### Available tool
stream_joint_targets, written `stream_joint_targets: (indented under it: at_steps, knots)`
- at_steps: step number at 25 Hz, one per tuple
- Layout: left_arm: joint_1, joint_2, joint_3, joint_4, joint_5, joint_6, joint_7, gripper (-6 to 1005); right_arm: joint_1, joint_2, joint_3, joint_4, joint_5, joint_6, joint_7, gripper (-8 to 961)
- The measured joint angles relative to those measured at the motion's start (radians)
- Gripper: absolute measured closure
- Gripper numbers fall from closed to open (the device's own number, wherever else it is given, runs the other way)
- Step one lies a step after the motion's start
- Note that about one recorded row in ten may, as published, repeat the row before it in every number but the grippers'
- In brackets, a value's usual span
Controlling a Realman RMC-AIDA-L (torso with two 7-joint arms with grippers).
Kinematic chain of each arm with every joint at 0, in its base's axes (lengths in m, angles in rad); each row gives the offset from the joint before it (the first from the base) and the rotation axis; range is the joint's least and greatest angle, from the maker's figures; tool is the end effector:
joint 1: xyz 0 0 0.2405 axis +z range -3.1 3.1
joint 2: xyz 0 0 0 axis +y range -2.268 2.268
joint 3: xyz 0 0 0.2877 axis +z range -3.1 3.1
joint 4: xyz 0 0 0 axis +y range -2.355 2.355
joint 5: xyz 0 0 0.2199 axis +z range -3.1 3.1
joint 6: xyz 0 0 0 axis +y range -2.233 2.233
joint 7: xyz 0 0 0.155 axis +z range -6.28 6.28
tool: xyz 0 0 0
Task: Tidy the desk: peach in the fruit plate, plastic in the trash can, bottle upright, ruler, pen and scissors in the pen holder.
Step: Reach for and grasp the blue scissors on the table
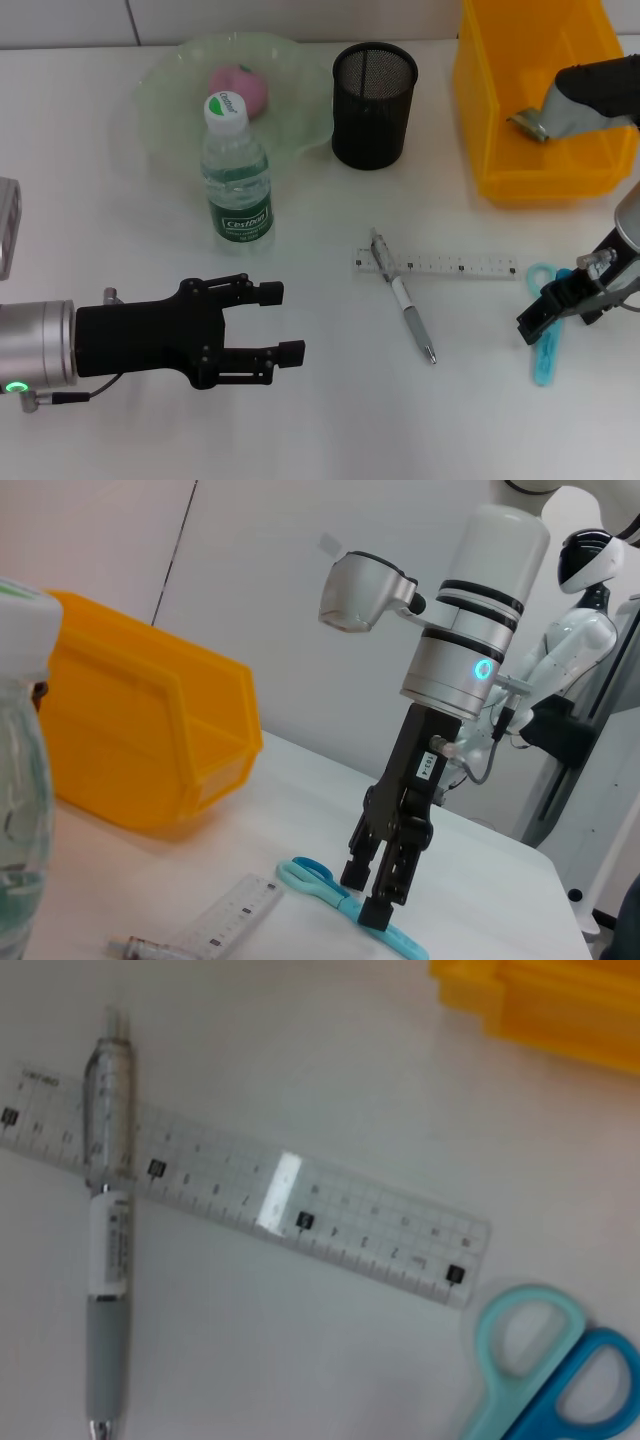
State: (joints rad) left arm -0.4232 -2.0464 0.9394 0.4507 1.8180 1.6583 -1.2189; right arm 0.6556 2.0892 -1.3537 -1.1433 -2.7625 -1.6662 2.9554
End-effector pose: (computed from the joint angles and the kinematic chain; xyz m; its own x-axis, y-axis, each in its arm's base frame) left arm -0.3056 0.2840 -0.0619 0.7482 0.3916 0.5356 0.4177 -0.9052 0.0782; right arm 0.2521 0.3661 -0.0335 0.2663 -0.9386 0.2194 -0.7523 -0.3447 -0.5615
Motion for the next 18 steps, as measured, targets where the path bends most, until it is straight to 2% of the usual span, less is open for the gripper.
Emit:
stream_joint_targets:
  at_steps: [18]
  knots:
    - [0.011,-0.003,-0.001,-0.009,-0.001,-0.002,0.027,167,0.009,0.001,-0.05,0.008,0.006,0.023,0.003,147]
